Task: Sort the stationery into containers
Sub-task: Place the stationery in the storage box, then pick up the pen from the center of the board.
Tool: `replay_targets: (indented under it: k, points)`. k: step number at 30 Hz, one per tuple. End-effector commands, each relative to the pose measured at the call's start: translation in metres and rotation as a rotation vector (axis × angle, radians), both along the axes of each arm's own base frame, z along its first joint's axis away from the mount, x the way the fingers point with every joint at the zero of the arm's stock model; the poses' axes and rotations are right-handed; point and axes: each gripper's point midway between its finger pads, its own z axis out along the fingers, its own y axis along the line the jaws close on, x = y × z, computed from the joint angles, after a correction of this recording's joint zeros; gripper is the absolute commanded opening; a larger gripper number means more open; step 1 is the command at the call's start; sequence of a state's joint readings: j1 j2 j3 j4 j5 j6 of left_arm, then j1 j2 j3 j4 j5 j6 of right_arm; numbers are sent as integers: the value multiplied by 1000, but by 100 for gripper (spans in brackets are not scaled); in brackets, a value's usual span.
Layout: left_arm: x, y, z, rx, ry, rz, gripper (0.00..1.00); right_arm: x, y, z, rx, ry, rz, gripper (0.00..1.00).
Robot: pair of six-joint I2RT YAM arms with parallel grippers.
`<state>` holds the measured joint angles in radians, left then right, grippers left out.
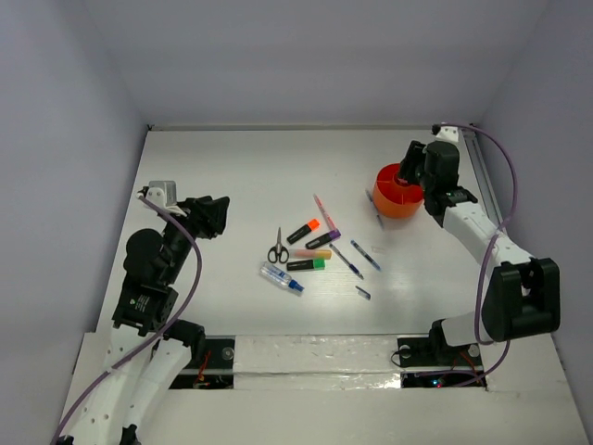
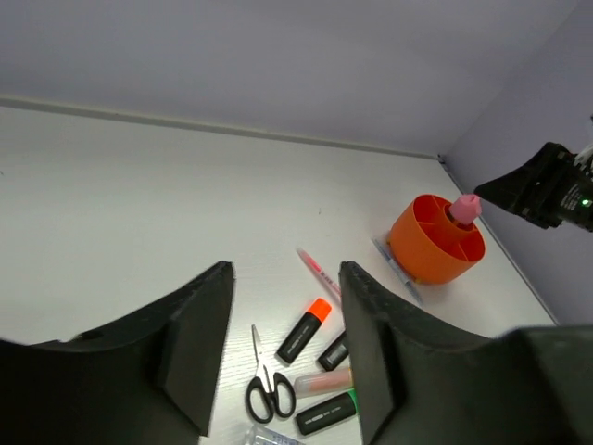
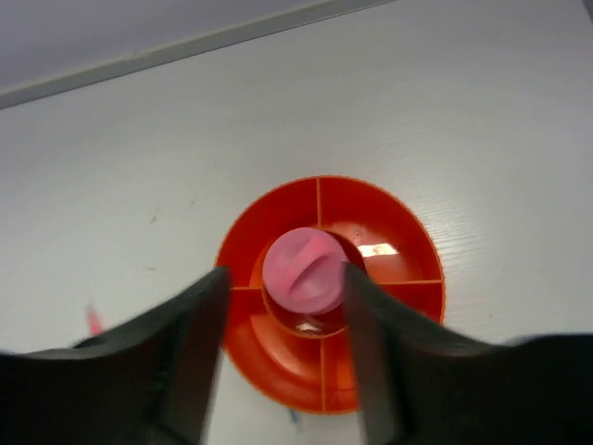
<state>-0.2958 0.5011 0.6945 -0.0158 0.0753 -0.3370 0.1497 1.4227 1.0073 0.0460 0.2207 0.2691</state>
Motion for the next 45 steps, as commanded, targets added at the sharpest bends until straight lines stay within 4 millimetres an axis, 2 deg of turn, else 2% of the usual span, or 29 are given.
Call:
replay_targets:
  k: [1,2,3,5,8,9,10,11,12,14,16,21,23,24,25,28,33,45]
  points:
    - [-1,-7,17,-23,-59,-39,44,-10,20,43,65,-78,88,51]
    - [-1,-6,17,-25,-60,-38,42,-13,28,41,71,-69,113,21]
    - [-1,-6,16,-23,-59,-36,40,-19,37,34,73,-40,144,10]
    - [-1,-6,16,-20,-55,-36,32,-33,61,19,60,20,214,0]
    - [-2,-6,16,-21,-58,-37,20,-57,92,-10,39,117,317,0]
    - [-1,-6,15,-17,-53,-34,16,-62,95,-19,37,146,321,0]
    - [-1,-5,15,-15,-50,-31,9,-66,94,-27,42,171,319,0]
    - [-1,-4,16,-16,-53,-28,6,-75,98,-44,39,212,336,0]
    - [-1,-4,15,-13,-49,-28,3,-78,96,-52,35,231,327,0]
    - [-4,-3,17,-16,-59,-23,1,-84,88,-74,8,286,301,0]
    - [-5,-4,20,-14,-65,-26,1,-88,86,-85,1,328,293,2]
    - [-10,-10,23,-10,-81,-66,11,-82,78,-122,-68,436,259,33]
    - [-10,-10,22,-5,-80,-66,14,-77,78,-128,-89,444,259,36]
    - [-11,-12,23,-4,-84,-76,14,-74,77,-131,-96,449,255,40]
    - [-12,-12,23,-3,-86,-76,15,-70,78,-139,-105,460,257,41]
    - [-12,-11,23,1,-84,-71,15,-65,79,-146,-113,484,250,43]
    - [-12,-14,22,4,-84,-82,16,-60,67,-140,-135,456,199,43]
    - [-12,-14,22,7,-83,-86,16,-57,59,-159,-180,545,176,45]
